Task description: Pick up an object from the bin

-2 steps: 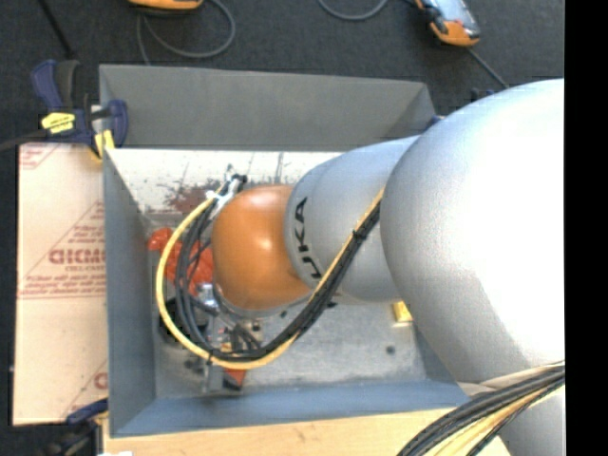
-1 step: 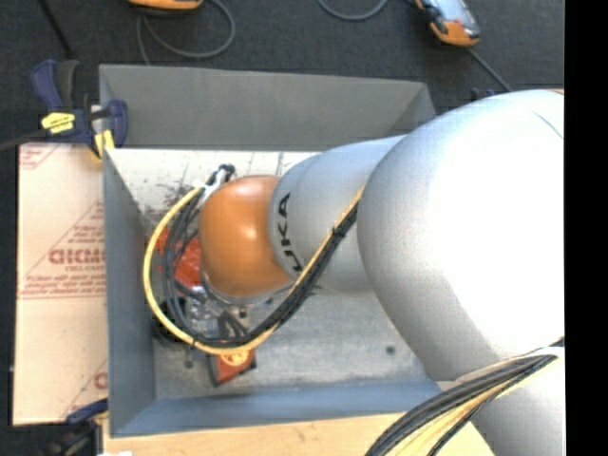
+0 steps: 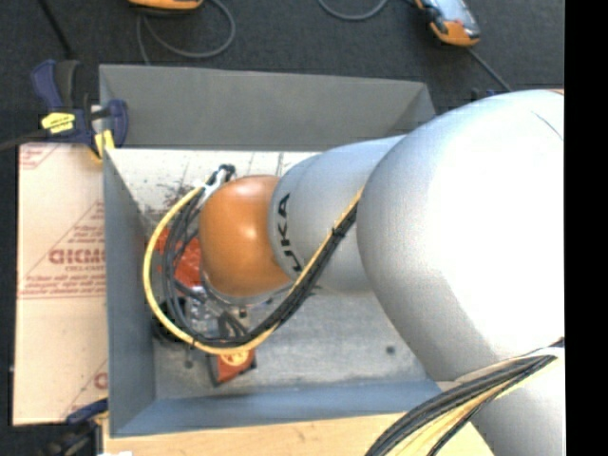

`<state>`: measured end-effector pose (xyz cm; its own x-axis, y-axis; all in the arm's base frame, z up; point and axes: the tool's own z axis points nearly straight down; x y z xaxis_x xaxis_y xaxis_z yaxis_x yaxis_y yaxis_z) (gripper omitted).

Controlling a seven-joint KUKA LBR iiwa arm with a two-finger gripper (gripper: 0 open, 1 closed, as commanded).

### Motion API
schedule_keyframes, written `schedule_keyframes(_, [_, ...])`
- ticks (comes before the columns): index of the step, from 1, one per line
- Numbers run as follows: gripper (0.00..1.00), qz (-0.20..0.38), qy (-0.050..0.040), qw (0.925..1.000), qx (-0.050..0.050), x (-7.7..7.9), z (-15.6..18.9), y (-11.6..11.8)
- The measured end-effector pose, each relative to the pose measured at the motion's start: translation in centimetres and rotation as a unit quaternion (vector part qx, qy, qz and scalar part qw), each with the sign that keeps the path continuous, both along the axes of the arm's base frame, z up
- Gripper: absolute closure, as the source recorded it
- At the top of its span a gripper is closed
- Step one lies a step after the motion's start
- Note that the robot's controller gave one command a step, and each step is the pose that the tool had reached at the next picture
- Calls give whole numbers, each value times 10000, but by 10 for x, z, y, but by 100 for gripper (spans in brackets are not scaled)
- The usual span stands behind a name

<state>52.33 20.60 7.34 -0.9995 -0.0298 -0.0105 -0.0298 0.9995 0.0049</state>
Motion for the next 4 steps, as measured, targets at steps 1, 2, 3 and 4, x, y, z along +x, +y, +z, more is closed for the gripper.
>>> schedule_keyframes(1, [100, 27, 82, 10000, -36, 7, 37, 6])
schedule_keyframes(2, [100, 121, -9, 9999, -6, 16, 55, 10])
schedule_keyframes(3, [100, 234, 75, 9997, -39, -5, 54, -11])
schedule_keyframes(4, [100, 324, 67, 9994, -42, -10, 110, 4])
